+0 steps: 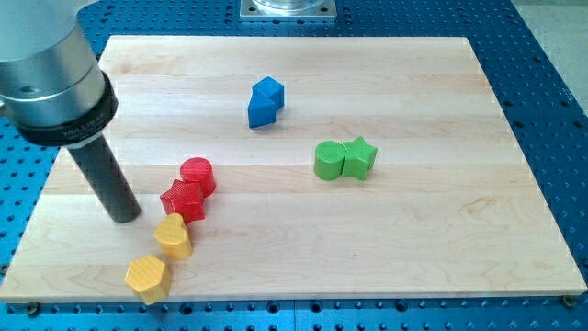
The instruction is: Adjust the red star to the bottom of the red circle
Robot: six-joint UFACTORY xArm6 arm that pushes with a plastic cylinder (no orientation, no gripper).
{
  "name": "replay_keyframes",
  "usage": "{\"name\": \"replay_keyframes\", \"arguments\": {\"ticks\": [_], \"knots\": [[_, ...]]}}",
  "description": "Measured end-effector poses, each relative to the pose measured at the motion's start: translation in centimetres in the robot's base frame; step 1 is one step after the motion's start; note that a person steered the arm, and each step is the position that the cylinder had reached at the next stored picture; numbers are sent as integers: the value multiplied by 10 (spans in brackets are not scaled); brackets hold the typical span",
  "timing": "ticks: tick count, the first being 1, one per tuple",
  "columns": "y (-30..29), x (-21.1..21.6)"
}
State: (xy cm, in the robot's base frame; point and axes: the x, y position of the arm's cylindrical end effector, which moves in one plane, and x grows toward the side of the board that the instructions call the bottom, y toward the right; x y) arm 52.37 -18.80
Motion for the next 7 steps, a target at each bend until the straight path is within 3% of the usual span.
{"name": "replay_keyframes", "arguments": {"ticks": [1, 3, 7], "knots": [[37, -4], [28, -15], [72, -99]]}}
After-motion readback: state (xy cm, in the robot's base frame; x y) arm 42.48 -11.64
